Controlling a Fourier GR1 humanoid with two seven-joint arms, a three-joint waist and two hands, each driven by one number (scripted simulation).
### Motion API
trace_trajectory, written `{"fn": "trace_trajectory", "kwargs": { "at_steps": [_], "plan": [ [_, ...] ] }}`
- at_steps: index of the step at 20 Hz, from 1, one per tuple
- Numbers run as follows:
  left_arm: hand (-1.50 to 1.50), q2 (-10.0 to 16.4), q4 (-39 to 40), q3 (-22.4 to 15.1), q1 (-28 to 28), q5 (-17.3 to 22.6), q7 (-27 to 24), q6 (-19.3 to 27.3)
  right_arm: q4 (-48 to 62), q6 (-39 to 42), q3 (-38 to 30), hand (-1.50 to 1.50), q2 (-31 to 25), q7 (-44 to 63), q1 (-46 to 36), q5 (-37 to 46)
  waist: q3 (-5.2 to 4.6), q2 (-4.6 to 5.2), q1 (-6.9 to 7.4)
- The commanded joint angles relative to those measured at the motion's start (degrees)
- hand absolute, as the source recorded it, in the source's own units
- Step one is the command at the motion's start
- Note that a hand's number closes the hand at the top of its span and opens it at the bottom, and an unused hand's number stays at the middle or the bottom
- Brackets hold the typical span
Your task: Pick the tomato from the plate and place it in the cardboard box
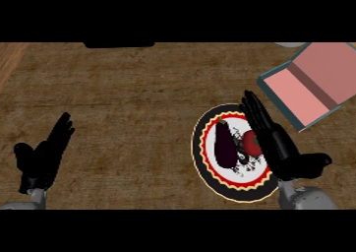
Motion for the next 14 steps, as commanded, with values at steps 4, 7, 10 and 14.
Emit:
{"fn": "trace_trajectory", "kwargs": {
  "at_steps": [4, 7, 10, 14],
  "plan": [
    [0.00, -1.90, -5.93, 2.89, -1.46, 2.28, -1.45, 2.11, 2.67, -2.13, -22.06, 1.50, -8.76, -2.84, 3.46, -8.88, -1.25, -0.31, -0.59],
    [0.00, -2.96, -7.29, 3.12, -4.14, 3.80, -0.28, 2.26, 8.61, -3.02, -16.93, 1.50, -23.97, -2.41, 8.34, 11.28, -2.56, 0.80, -1.46],
    [0.00, -6.42, -7.94, 2.03, -5.16, 4.21, 0.58, 4.00, 18.96, -9.60, -26.62, -1.50, -15.08, -7.94, 7.14, 3.12, -1.28, 0.28, 0.76],
    [0.00, -4.76, -12.97, 2.53, -2.89, 5.28, 3.86, 2.33, 20.26, -5.23, -27.36, -1.50, -18.39, -18.93, 5.68, 5.88, -1.35, -0.05, 1.26]
  ]
}}
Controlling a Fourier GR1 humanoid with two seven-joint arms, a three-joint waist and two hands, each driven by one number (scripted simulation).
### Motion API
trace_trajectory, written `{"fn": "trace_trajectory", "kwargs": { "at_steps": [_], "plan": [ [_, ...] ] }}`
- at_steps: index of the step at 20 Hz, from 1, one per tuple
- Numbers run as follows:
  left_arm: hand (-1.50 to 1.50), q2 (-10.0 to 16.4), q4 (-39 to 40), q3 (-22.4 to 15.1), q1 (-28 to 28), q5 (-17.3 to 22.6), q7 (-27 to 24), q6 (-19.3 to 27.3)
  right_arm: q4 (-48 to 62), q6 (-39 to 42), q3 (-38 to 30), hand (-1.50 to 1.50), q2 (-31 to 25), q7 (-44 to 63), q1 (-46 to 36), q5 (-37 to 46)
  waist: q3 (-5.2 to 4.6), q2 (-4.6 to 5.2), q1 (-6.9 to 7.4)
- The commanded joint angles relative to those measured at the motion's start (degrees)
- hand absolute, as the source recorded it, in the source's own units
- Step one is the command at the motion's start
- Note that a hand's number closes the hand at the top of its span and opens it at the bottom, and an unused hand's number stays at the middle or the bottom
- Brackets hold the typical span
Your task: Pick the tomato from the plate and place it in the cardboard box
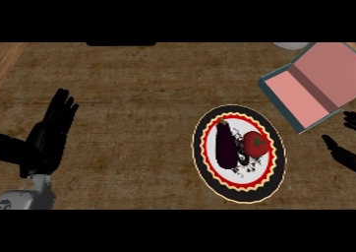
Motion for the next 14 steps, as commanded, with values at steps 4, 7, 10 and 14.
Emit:
{"fn": "trace_trajectory", "kwargs": {
  "at_steps": [4, 7, 10, 14],
  "plan": [
    [0.00, -0.18, -4.69, 0.33, -1.54, -0.54, 5.00, 2.31, -1.79, 9.85, 0.43, -1.50, -11.95, -0.46, 1.91, 4.41, -0.16, -0.27, 0.06],
    [0.00, -0.59, -4.52, -0.30, -2.09, -0.46, 6.00, 2.43, -3.42, 17.50, 4.17, -1.50, -20.50, 6.56, 0.37, 7.19, -0.26, -0.29, 0.51],
    [0.00, -0.87, -1.87, -0.75, -1.96, -1.60, 3.50, 1.54, -7.97, 26.49, 6.70, -1.50, -25.13, 14.42, -0.91, 4.79, -0.34, -0.23, 0.07],
    [0.00, -1.10, -6.87, -0.50, -2.33, -1.94, 7.94, 4.11, -16.25, 30.54, 7.93, -1.50, -24.80, 26.70, -2.53, 0.66, -0.21, -0.39, 0.14]
  ]
}}
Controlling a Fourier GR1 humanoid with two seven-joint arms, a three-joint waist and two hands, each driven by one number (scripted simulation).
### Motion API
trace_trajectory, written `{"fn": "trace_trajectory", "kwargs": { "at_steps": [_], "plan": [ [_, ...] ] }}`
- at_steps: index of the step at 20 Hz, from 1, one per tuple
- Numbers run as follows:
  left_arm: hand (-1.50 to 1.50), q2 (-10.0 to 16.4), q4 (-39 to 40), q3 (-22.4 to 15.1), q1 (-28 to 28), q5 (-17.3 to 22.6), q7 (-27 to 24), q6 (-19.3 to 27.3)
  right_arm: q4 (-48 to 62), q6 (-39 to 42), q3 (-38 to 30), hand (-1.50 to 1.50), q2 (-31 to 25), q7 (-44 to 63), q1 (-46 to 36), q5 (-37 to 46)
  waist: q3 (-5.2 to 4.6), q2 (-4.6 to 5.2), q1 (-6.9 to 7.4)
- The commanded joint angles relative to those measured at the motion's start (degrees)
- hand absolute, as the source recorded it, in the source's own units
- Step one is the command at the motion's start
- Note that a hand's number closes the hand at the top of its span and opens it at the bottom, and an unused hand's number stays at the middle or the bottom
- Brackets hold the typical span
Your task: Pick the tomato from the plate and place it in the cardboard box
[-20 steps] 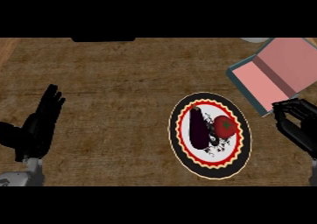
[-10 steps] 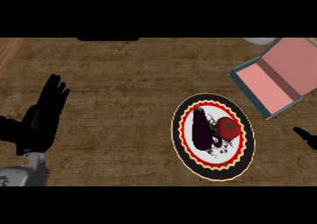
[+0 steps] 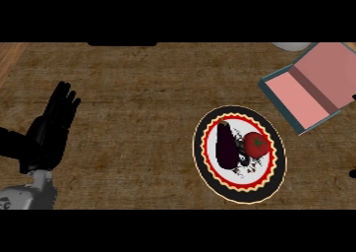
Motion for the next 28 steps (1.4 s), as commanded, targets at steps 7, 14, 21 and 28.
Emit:
{"fn": "trace_trajectory", "kwargs": {
  "at_steps": [7, 14, 21, 28],
  "plan": [
    [0.00, -2.99, 3.65, 0.00, 0.13, -2.43, -3.07, -1.18, -15.71, 5.62, 1.18, -1.50, 4.88, 21.78, -5.27, -6.68, 0.08, 0.11, -0.28],
    [0.00, -5.46, 1.12, -0.26, -0.47, -5.33, -0.79, 0.40, -18.84, 5.79, 2.05, -1.50, 10.35, 30.02, -6.67, 0.18, 0.11, 0.11, -0.20],
    [0.00, -5.07, -1.98, 1.64, -1.06, -4.77, 3.50, -0.80, -15.12, 5.73, 5.65, -1.50, 19.16, 30.65, -6.81, 6.59, 0.13, 0.13, -0.02],
    [0.00, -6.12, 0.59, 3.10, 2.32, -6.34, -1.91, -3.91, -9.17, 7.97, 1.75, -1.50, 21.98, 25.71, -8.73, 12.02, 0.13, 0.15, -0.01]
  ]
}}
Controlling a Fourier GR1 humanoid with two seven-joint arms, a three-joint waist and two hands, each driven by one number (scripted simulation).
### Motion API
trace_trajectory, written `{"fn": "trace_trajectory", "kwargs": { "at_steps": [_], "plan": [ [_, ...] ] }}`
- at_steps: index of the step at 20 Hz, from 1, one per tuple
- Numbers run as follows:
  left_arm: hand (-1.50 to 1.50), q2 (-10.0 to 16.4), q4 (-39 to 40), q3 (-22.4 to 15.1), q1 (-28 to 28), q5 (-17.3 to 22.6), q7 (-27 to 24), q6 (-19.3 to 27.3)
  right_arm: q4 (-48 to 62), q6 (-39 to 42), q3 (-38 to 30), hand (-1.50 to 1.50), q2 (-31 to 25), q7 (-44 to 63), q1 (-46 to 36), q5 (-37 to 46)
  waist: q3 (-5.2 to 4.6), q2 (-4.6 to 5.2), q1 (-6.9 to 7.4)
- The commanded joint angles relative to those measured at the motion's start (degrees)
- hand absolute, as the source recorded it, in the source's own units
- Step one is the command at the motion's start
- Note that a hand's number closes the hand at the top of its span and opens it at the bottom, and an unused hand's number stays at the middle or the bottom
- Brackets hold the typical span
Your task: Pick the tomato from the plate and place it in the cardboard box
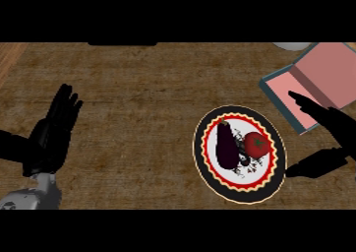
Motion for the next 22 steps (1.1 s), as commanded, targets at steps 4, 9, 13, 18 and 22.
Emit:
{"fn": "trace_trajectory", "kwargs": {
  "at_steps": [4, 9, 13, 18, 22],
  "plan": [
    [0.00, -1.96, 0.01, 0.92, 0.41, -1.45, -1.07, -1.25, -0.23, 2.50, -3.79, -1.50, 3.26, -0.89, 0.35, 4.29, -0.01, -0.03, -0.13],
    [0.00, -2.29, 0.79, 1.64, -3.04, -2.84, 2.53, -0.06, 2.10, 0.82, -1.57, -1.50, 8.26, -2.90, 1.45, 9.27, 0.00, -0.01, -0.16],
    [0.00, -1.62, 3.45, 3.67, -3.42, -1.39, -0.02, -2.74, 6.65, -0.94, 1.65, -1.50, 11.79, -4.50, -0.13, 13.72, 0.00, 0.05, -0.04],
    [0.00, -3.42, 2.64, 2.73, -2.81, -2.86, 0.60, -2.34, 8.53, 3.09, -3.73, -1.50, 8.63, -6.04, -1.83, 14.31, 0.00, 0.01, -0.13],
    [0.00, -2.20, 2.60, 4.74, -4.95, -2.16, 2.98, -3.07, 6.84, 0.69, -0.35, -1.50, 13.29, -5.38, 1.02, 18.51, 0.00, -0.01, -0.17]
  ]
}}
